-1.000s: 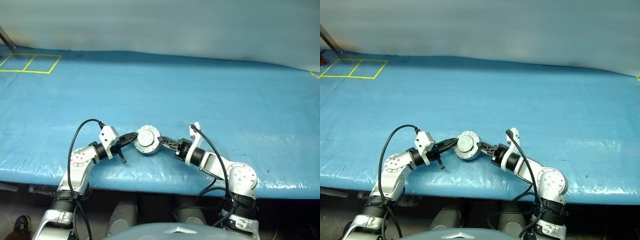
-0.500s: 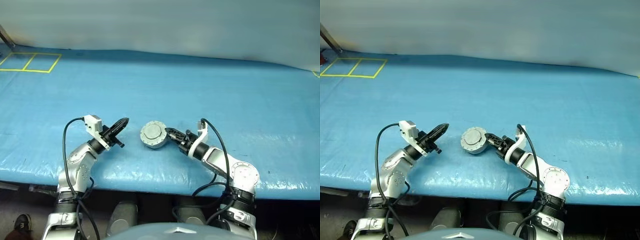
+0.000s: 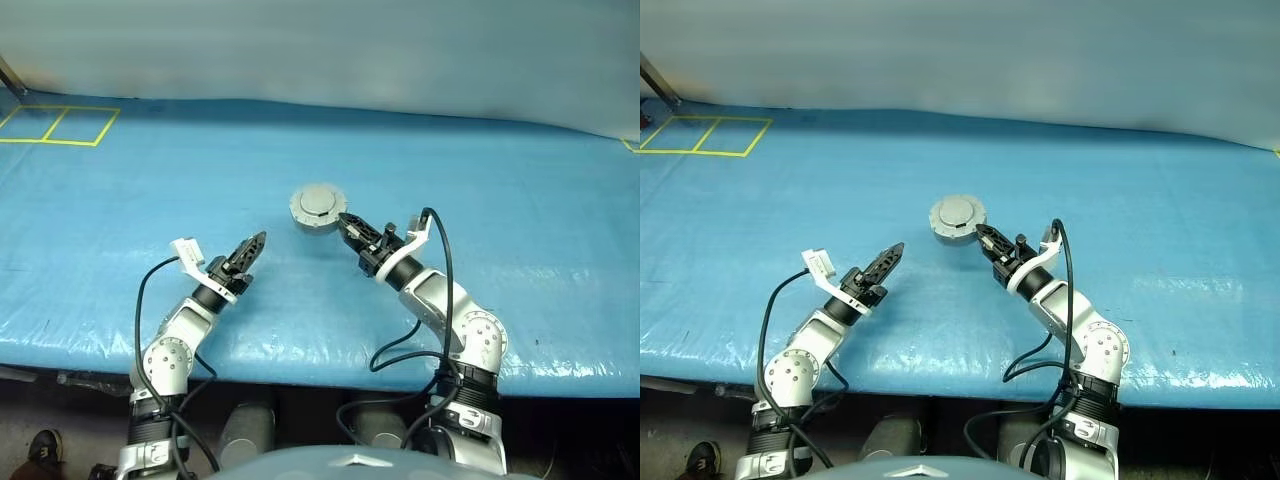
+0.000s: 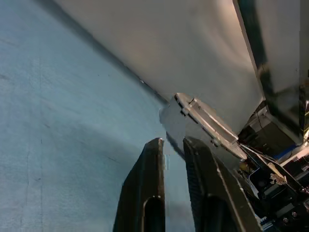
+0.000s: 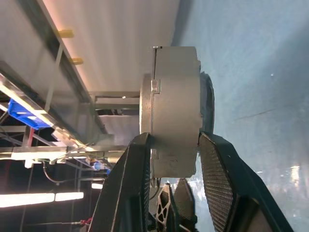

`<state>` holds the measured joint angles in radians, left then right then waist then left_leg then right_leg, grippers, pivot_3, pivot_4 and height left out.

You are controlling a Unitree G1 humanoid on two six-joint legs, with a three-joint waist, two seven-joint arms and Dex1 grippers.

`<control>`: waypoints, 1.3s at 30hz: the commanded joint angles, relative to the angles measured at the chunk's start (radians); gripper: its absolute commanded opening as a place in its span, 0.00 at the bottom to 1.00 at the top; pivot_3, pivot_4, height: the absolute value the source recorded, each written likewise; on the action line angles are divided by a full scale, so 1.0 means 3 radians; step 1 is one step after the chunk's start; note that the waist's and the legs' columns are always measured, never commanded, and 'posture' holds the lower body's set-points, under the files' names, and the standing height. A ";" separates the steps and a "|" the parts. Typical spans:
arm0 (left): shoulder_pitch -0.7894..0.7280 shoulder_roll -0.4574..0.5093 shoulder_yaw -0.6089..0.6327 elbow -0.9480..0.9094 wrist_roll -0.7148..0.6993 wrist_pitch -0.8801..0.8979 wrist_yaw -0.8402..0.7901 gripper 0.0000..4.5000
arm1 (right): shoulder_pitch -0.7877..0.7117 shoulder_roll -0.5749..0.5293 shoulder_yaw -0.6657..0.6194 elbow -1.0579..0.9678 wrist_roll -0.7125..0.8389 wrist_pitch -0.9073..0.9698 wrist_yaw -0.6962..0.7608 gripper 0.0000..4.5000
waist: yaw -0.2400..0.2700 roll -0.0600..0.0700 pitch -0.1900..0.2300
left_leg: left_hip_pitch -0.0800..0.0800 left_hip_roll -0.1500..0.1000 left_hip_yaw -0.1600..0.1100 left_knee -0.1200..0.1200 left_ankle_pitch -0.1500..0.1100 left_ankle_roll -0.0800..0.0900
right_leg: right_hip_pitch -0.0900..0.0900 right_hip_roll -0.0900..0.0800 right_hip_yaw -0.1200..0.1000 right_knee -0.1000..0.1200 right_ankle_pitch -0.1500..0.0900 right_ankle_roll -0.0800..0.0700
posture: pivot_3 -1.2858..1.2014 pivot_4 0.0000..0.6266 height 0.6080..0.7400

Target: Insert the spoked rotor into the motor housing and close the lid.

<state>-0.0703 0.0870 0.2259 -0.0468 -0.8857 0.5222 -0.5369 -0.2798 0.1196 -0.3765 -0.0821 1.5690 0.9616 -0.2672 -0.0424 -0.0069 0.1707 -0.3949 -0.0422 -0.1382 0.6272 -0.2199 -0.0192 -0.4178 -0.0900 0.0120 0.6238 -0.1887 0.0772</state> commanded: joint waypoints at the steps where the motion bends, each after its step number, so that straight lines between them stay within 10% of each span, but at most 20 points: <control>1: 0.0012 -0.0122 0.0124 -0.0064 -0.0230 0.0058 0.0108 0.50 | -0.0015 0.0117 0.0170 -0.0280 0.0297 -0.0141 0.0087 0.27 | 0.0001 0.0000 0.0000 | 0.0000 0.0000 0.0000 0.0000 0.0000 0.0000 | 0.0000 0.0000 0.0000 0.0000 0.0000 0.0000 | 0.52 0.24 1.00; 8: -0.0051 -0.0355 0.0415 -0.0074 -0.0854 0.0233 0.0346 1.00 | -0.0016 0.0005 0.0320 -0.0409 0.0471 -0.0319 0.0102 0.27 | 0.0009 -0.0001 0.0001 | -0.0002 0.0000 0.0000 0.0000 0.0000 0.0000 | 0.0000 0.0000 0.0000 -0.0003 -0.0001 -0.0001 | 0.52 0.24 1.00; 21: -0.0085 -0.0297 0.0289 -0.0175 -0.1680 0.0965 0.0441 1.00 | 0.0064 -0.0172 0.0604 -0.0469 0.0499 -0.0421 0.0133 0.27 | 0.0010 -0.0002 0.0001 | -0.0004 -0.0001 0.0000 0.0001 0.0000 0.0000 | 0.0000 0.0000 0.0000 -0.0006 0.0000 -0.0002 | 0.52 0.24 1.00; 39: -0.0575 -0.0377 0.0056 0.0184 -0.1225 0.0798 0.0313 0.96 | 0.0203 -0.0310 0.1006 -0.0657 0.0435 -0.0402 0.0302 0.27 | 0.0017 -0.0003 0.0001 | -0.0006 -0.0001 0.0001 0.0001 -0.0001 0.0001 | 0.0003 0.0000 0.0001 -0.0014 0.0001 -0.0001 | 0.52 0.24 1.00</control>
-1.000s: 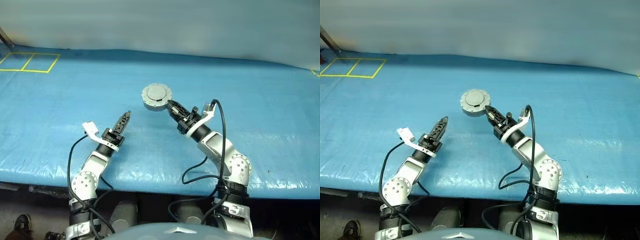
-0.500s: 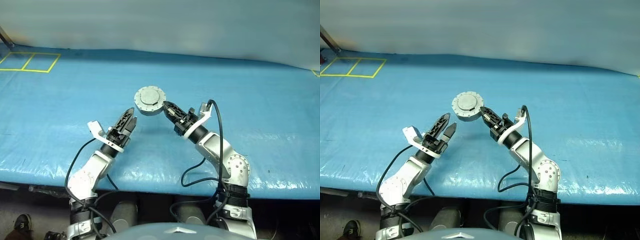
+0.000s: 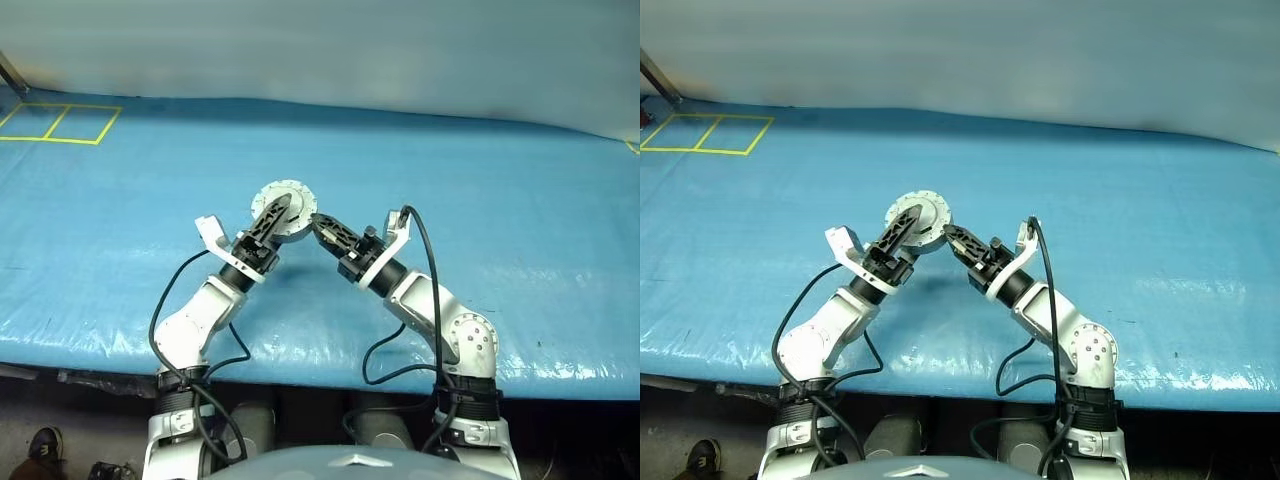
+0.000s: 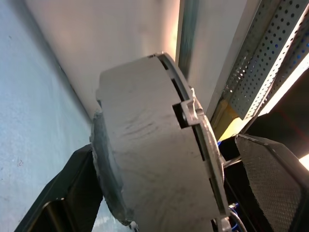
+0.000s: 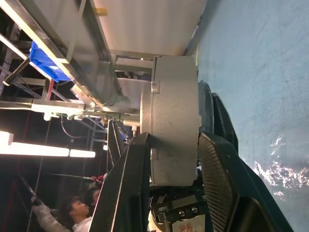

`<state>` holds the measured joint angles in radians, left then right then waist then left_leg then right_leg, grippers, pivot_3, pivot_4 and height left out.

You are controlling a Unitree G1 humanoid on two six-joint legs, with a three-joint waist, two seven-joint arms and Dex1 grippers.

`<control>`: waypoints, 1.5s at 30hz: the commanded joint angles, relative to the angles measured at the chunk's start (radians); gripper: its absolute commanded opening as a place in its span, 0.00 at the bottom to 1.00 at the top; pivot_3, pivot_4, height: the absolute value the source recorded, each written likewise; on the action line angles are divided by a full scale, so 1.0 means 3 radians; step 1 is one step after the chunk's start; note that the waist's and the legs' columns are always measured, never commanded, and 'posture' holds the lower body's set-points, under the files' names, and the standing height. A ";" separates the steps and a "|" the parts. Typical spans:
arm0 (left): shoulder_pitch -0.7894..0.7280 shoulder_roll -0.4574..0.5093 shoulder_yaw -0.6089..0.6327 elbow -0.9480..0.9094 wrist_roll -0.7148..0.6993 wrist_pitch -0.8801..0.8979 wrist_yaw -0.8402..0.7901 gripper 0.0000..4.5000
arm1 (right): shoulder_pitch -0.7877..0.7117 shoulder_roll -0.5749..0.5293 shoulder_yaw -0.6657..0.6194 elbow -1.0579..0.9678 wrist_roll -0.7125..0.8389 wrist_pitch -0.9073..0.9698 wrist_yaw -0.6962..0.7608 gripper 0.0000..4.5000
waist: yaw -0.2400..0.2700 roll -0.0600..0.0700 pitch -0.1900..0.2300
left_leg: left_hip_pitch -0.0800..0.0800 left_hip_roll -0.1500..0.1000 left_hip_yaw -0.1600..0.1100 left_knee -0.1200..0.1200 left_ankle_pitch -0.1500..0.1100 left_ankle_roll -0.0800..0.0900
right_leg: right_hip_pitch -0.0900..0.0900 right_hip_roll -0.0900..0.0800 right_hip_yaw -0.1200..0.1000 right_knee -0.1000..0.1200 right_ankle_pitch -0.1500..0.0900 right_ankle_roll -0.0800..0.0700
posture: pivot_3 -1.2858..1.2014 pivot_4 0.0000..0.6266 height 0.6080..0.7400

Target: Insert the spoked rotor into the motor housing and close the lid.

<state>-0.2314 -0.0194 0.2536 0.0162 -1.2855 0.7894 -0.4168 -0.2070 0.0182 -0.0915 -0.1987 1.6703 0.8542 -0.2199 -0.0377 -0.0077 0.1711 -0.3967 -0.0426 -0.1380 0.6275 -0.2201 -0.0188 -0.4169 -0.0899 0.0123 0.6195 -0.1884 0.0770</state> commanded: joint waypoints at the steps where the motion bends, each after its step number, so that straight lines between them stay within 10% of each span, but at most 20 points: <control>1: -0.0035 -0.0040 -0.0020 -0.0021 0.0118 -0.0128 -0.0089 0.92 | -0.0038 0.0020 0.0063 -0.0275 0.0090 -0.0056 0.0140 0.27 | 0.0003 0.0000 0.0000 | 0.0000 0.0000 0.0000 0.0000 0.0000 0.0000 | 0.0000 0.0000 0.0000 0.0000 0.0000 0.0000 | 0.52 0.24 1.00; 6: -0.0022 -0.0074 0.0038 0.0004 0.0107 -0.0176 -0.0050 0.60 | -0.0039 -0.0011 0.0079 -0.0281 0.0085 -0.0094 0.0154 0.27 | 0.0006 -0.0001 0.0000 | -0.0002 0.0000 0.0000 0.0000 0.0000 0.0000 | 0.0001 0.0000 0.0000 -0.0004 0.0001 0.0001 | 0.52 0.24 1.00; 10: -0.0013 -0.0092 0.0067 0.0018 0.0071 -0.0152 0.0052 0.59 | -0.0062 -0.0070 0.0120 -0.0285 -0.0053 -0.0096 0.0210 0.27 | 0.0002 -0.0001 0.0000 | -0.0003 0.0000 -0.0001 0.0000 -0.0001 0.0002 | 0.0002 0.0000 0.0000 -0.0010 0.0002 0.0003 | 0.52 0.24 1.00; 14: 0.0027 -0.0106 0.0054 0.0001 0.0103 -0.0189 0.0076 0.59 | -0.0069 -0.0140 0.0166 -0.0297 -0.0265 -0.0104 0.0317 0.27 | 0.0004 -0.0001 0.0000 | -0.0004 0.0000 0.0000 0.0000 -0.0002 0.0003 | 0.0005 0.0001 0.0000 -0.0018 0.0004 0.0006 | 0.52 0.24 1.00; 18: 0.0098 -0.0133 0.0090 -0.0008 0.0152 -0.0280 0.0120 0.59 | -0.0077 -0.0207 0.0185 -0.0333 -0.0672 -0.0227 0.0362 0.54 | -0.0001 0.0000 0.0000 | -0.0004 0.0000 0.0000 0.0000 -0.0003 0.0005 | 0.0006 0.0001 0.0000 -0.0022 0.0005 0.0007 | 0.52 0.24 1.00; 40: -0.0994 0.0307 0.1019 0.1533 0.1128 -0.1545 0.1218 0.59 | -0.0041 -0.0280 0.0245 -0.0316 -0.1649 -0.0245 0.0609 0.54 | 0.0043 -0.0007 0.0001 | -0.0002 -0.0002 0.0000 0.0004 -0.0002 0.0004 | 0.0014 0.0003 0.0001 -0.0031 0.0027 0.0034 | 0.52 0.24 1.00; 45: -0.0832 0.0303 0.1034 0.1415 0.1323 -0.1614 0.1370 0.92 | -0.0045 -0.0269 0.0224 -0.0314 -0.1658 -0.0199 0.0631 0.55 | 0.0033 -0.0004 -0.0003 | 0.0005 -0.0001 0.0000 0.0004 -0.0002 0.0003 | 0.0019 0.0003 0.0002 -0.0030 0.0028 0.0033 | 0.52 0.24 1.00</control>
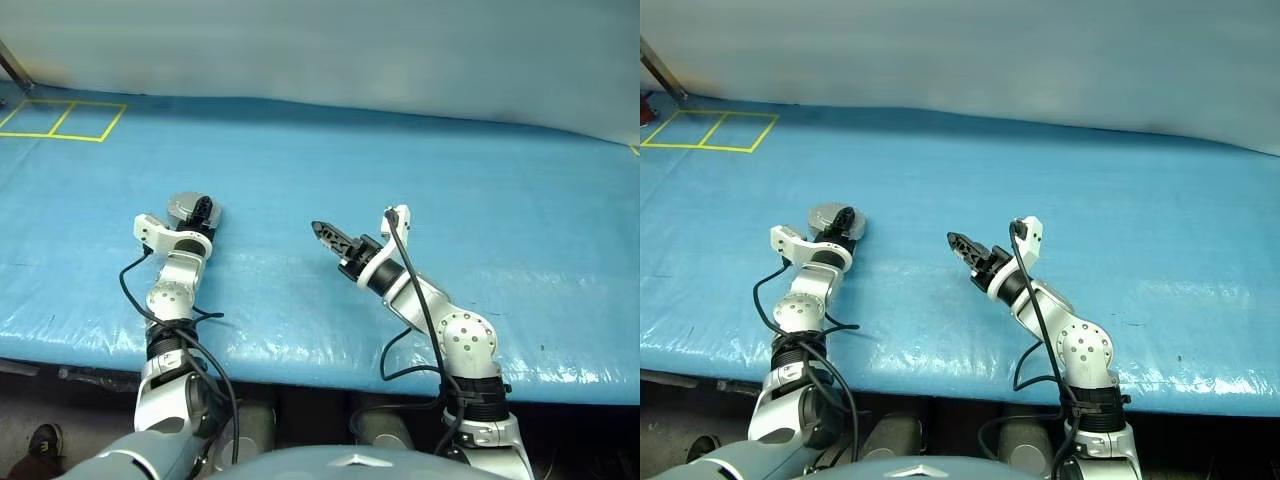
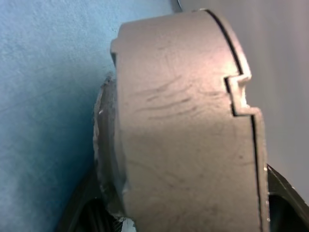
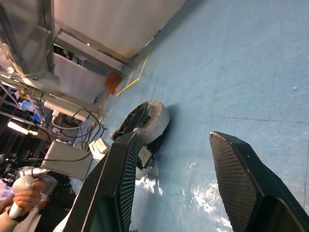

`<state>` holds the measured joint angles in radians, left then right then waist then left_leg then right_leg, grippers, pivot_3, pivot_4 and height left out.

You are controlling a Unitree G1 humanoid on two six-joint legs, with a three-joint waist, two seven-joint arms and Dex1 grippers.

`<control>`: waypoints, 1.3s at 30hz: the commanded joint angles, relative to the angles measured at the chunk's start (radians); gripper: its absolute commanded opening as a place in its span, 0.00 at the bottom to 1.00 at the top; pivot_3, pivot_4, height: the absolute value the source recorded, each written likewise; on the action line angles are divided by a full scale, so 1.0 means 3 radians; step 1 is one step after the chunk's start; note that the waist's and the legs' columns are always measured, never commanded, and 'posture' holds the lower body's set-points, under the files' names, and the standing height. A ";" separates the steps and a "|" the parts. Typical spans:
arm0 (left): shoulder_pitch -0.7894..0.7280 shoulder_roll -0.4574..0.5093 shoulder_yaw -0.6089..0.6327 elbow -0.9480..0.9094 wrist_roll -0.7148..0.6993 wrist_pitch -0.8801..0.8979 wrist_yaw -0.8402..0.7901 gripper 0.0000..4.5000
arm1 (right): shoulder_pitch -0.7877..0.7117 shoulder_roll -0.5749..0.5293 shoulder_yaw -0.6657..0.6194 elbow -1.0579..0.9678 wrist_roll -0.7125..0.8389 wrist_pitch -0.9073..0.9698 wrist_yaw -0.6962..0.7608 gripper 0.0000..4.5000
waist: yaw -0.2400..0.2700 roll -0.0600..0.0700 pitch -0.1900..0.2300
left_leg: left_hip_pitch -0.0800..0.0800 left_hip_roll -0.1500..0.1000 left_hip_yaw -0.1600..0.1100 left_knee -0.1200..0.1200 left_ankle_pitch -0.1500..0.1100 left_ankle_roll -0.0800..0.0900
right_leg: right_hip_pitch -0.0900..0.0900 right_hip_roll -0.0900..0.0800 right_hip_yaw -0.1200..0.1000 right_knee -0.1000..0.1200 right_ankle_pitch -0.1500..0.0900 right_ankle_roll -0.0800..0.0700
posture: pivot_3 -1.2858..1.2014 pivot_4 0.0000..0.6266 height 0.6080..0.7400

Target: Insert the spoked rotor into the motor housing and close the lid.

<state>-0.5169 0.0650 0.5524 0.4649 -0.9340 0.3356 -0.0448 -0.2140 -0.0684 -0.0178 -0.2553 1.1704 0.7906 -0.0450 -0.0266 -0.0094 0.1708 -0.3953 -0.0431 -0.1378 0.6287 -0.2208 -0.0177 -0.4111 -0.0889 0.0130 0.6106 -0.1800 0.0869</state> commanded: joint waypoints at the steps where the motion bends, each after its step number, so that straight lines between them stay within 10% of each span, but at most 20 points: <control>1: 0.0173 0.0000 0.0070 -0.0136 0.0186 -0.0164 0.0204 1.00 | -0.0025 0.0027 -0.0024 -0.0123 0.0011 0.0025 0.0049 0.55 | -0.0022 0.0002 -0.0003 | 0.0002 0.0000 0.0000 0.0000 0.0001 -0.0001 | 0.0001 0.0000 0.0000 0.0000 0.0001 -0.0001 | 0.52 0.24 1.00; 17: 0.1050 0.0022 0.0366 -0.1521 0.0626 -0.1258 0.0341 1.00 | -0.0080 -0.0087 0.0069 -0.0102 -0.0613 -0.0158 0.0283 0.55 | -0.0036 -0.0003 -0.0010 | 0.0004 0.0007 0.0015 0.0004 0.0003 -0.0003 | -0.0005 0.0006 0.0012 0.0001 0.0002 -0.0020 | 0.52 0.24 1.00; 23: 0.1020 0.0210 -0.0486 -0.1795 0.1114 -0.1341 -0.0454 1.00 | 0.0067 -0.0527 0.0575 -0.0183 -0.2122 -0.1116 0.0603 0.55 | 0.0058 -0.0012 -0.0015 | -0.0001 0.0002 0.0015 0.0004 0.0005 -0.0005 | -0.0003 0.0003 0.0012 -0.0007 0.0006 -0.0016 | 0.52 0.24 1.00; 28: 0.1267 0.0920 -0.1781 -0.1983 0.1907 -0.0991 -0.1433 1.00 | 0.0094 -0.1000 0.0439 -0.0126 -0.2047 -0.0887 0.1206 0.55 | 0.0005 -0.0005 -0.0014 | 0.0002 0.0002 0.0020 0.0000 0.0004 -0.0003 | -0.0004 0.0004 0.0018 -0.0006 0.0005 -0.0017 | 0.52 0.24 1.00; 39: 0.1450 0.1461 -0.2318 -0.1780 0.2361 -0.0931 -0.2197 1.00 | 0.0116 -0.1471 0.0281 0.0027 -0.2491 -0.1054 0.1678 0.59 | -0.0031 -0.0004 -0.0010 | 0.0004 0.0014 0.0025 -0.0004 0.0002 0.0000 | -0.0012 0.0010 0.0018 0.0002 -0.0002 -0.0029 | 0.52 0.24 1.00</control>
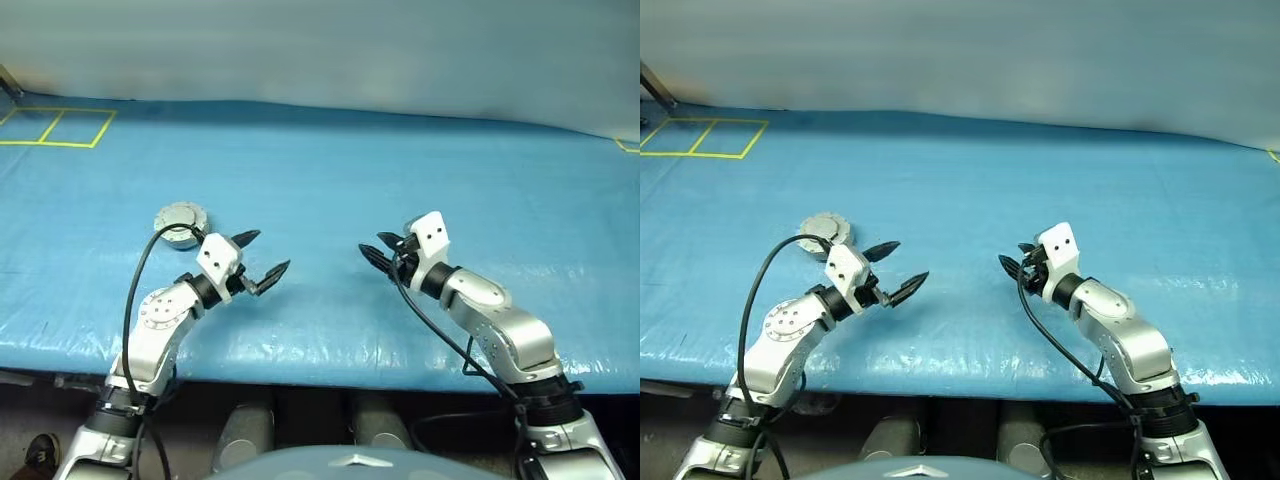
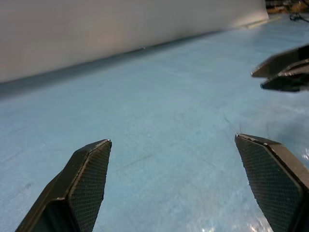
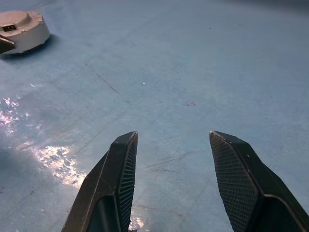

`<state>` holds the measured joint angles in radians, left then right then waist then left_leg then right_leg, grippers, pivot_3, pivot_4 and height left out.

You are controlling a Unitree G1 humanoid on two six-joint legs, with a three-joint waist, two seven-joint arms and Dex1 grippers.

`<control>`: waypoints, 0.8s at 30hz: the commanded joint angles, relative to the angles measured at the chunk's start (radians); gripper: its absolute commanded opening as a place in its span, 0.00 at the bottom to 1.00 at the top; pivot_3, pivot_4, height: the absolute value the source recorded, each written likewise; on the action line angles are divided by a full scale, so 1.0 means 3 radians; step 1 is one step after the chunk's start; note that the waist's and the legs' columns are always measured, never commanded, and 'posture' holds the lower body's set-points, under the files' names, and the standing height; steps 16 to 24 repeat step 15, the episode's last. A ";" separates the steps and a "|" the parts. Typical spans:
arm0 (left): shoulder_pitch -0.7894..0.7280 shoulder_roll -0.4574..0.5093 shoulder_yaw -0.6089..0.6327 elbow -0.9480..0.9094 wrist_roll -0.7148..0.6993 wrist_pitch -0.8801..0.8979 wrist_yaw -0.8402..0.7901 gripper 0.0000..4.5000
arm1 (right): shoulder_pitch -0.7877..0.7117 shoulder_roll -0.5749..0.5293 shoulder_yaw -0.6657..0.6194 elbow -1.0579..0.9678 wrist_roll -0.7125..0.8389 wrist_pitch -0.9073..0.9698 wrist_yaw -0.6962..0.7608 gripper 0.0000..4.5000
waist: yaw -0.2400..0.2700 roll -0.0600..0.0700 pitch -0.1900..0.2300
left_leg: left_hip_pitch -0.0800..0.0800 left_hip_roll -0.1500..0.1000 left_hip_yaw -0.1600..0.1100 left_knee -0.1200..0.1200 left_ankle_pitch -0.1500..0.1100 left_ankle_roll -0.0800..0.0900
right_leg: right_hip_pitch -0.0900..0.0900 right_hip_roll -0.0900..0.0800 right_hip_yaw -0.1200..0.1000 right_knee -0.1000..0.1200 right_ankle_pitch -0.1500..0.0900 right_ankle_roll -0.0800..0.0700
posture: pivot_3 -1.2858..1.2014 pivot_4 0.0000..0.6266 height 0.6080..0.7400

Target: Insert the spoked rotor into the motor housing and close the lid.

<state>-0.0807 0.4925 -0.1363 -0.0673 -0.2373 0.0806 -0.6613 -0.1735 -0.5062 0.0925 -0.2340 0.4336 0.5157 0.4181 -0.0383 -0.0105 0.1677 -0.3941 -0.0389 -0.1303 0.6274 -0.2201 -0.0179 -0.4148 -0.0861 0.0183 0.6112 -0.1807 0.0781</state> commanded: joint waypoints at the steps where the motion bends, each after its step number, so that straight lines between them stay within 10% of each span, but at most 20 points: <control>1: -0.0002 0.0043 -0.0007 0.0008 0.0033 -0.0117 -0.0186 1.00 | -0.0013 -0.0026 -0.0080 -0.0032 -0.0043 -0.0149 0.0201 0.63 | 0.0013 -0.0001 0.0000 | 0.0000 -0.0001 0.0000 0.0000 0.0000 0.0000 | 0.0000 -0.0001 0.0000 -0.0001 0.0001 0.0001 | 0.52 0.24 1.00; 6: -0.0045 -0.0028 0.0119 0.0020 0.0037 -0.0251 -0.0158 1.00 | 0.0011 0.0020 -0.0104 -0.0048 -0.0105 -0.0197 0.0312 0.98 | 0.0051 -0.0001 0.0001 | -0.0001 -0.0003 -0.0001 0.0000 0.0000 0.0000 | 0.0001 -0.0004 0.0000 -0.0003 0.0002 0.0004 | 0.52 0.24 1.00; 24: -0.0052 -0.0141 0.0211 -0.0058 -0.0047 -0.0298 -0.0103 1.00 | 0.0053 0.0118 -0.0041 -0.0029 -0.0283 -0.0189 0.0329 0.99 | 0.0058 -0.0001 0.0000 | -0.0001 -0.0004 -0.0001 0.0002 0.0000 0.0000 | 0.0001 -0.0004 0.0000 -0.0002 0.0005 0.0009 | 0.52 0.24 1.00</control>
